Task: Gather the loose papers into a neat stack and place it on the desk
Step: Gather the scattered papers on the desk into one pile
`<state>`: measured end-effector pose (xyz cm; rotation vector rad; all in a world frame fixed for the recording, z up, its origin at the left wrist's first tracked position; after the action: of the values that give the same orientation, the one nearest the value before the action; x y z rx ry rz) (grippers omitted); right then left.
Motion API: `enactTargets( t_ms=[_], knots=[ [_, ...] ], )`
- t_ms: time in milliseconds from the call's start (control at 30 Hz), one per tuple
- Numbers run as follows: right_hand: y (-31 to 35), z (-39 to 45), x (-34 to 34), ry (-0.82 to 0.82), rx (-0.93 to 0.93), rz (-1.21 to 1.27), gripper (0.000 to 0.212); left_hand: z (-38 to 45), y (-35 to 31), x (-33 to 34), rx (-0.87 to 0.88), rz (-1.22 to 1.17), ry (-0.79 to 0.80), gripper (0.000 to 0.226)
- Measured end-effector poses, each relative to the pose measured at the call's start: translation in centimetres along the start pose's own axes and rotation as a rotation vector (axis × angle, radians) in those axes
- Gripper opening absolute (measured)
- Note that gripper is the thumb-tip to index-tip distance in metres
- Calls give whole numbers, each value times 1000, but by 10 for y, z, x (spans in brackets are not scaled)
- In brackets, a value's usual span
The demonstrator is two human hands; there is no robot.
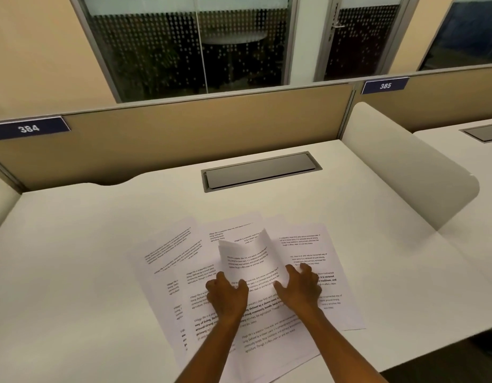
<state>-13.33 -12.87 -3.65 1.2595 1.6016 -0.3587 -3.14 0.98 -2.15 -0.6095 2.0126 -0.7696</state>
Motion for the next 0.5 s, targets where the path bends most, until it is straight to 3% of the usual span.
enactTargets(
  t_ms=[500],
  knots=[
    [-7, 14, -7, 62, -18, 168, 73, -6, 4, 1, 41, -155, -22, 53]
  ],
)
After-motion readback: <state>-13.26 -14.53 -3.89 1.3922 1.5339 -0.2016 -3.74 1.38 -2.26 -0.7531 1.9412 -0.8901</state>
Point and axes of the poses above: each hand's wrist, its own z-axis towards the middle knuckle, its own x-axis out of the palm, y = z × x, the point moved 2 cm from there along z, towards the middle knuckle, and after that the axes turned 7 degrees about y, right-handed, at the moved point
